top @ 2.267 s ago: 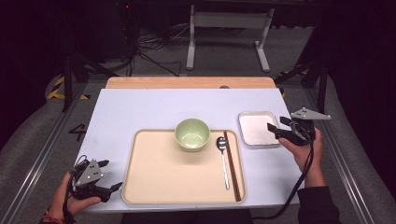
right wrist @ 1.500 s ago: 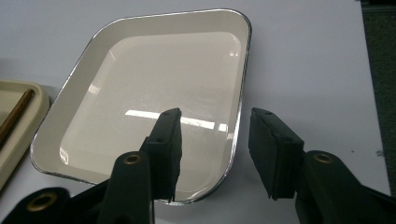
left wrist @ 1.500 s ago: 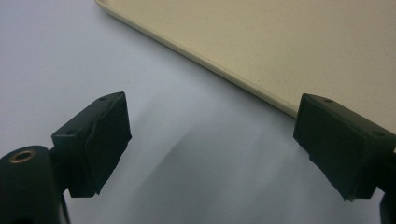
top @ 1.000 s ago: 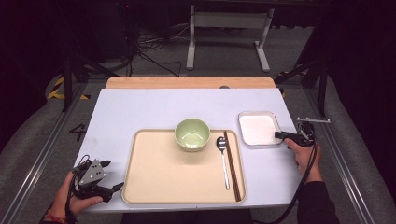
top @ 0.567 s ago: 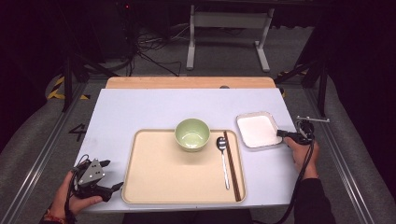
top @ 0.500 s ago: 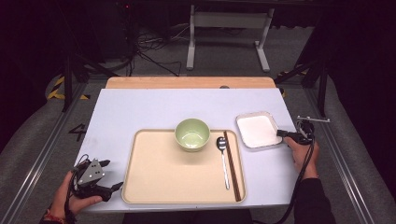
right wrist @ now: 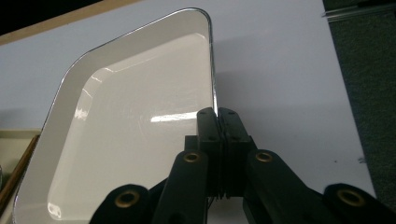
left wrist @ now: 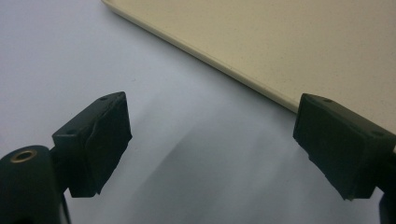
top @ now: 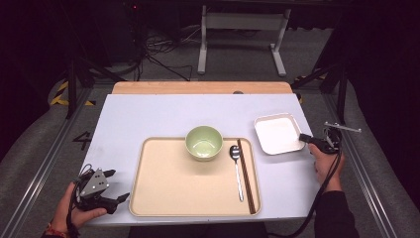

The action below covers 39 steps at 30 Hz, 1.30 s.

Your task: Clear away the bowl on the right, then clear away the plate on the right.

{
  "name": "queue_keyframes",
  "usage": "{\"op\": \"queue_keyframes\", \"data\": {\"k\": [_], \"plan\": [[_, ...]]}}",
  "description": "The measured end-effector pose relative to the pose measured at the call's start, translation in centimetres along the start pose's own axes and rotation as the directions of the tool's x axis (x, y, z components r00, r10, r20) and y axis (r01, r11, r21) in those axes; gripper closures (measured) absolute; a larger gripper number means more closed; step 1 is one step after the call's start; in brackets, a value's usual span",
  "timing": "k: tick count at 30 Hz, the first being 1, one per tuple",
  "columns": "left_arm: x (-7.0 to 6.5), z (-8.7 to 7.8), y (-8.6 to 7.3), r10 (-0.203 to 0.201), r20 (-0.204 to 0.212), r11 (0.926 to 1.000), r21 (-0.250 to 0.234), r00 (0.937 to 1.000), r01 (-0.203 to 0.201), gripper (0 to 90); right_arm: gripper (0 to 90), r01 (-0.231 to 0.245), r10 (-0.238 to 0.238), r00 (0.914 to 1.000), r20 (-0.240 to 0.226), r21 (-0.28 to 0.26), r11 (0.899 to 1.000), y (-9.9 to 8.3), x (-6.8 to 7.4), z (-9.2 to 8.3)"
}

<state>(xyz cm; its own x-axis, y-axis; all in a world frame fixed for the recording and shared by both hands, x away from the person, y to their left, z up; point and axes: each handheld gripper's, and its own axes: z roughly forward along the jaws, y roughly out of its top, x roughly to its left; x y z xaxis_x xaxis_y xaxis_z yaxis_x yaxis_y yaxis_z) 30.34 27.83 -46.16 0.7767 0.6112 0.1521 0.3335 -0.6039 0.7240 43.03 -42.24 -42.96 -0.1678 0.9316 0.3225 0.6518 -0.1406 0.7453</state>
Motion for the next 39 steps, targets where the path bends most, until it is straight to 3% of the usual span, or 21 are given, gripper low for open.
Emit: {"op": "queue_keyframes", "data": {"k": [16, 29, 39], "plan": [[-0.1, -0.1, -0.1, -0.002, -0.003, 1.0, 0.007, 1.0, 0.002, 12.1, 89.5, 0.008, -0.012, 0.9994, -0.032, -0.103, 0.995, 0.7, 0.3, -2.2], [-0.4, 0.0, 0.4, 0.016, -0.006, 0.9998, 0.008, 0.9998, -0.016, 12.0, 89.5, 0.041, -0.054, 0.9951, -0.083, -0.15, 0.988, 0.9, 2.0, -3.6], [-0.3, 0.1, 0.4, 0.013, -0.006, 0.9999, 0.009, 0.9999, -0.013, 12.0, 89.5, 0.097, -0.121, 0.9841, -0.13, -0.183, 0.978, 1.4, 4.4, -4.2]]}}
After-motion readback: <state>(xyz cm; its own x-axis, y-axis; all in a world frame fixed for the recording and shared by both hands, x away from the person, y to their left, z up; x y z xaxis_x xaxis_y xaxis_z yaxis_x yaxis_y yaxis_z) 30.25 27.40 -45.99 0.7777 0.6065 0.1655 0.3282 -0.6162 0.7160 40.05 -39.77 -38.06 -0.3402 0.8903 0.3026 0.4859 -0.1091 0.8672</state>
